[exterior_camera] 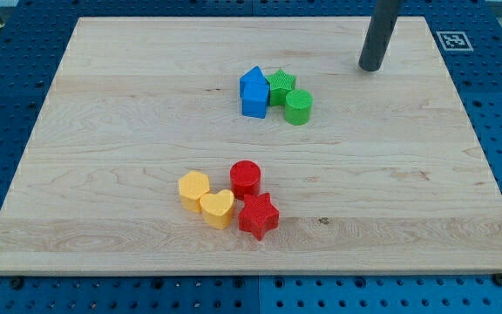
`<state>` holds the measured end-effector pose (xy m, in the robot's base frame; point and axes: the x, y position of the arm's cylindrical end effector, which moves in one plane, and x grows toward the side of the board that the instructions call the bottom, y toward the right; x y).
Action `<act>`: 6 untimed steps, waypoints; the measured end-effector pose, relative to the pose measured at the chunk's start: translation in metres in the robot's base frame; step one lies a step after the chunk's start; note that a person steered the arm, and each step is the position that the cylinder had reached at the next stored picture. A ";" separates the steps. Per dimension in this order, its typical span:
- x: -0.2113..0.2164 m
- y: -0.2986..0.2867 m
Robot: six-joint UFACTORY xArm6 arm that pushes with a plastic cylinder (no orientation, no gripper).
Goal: Point your arm at the blue triangle
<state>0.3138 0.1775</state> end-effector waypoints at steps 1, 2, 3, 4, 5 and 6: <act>0.002 0.000; 0.009 -0.003; -0.006 -0.051; -0.007 -0.146; -0.009 -0.238; 0.001 -0.265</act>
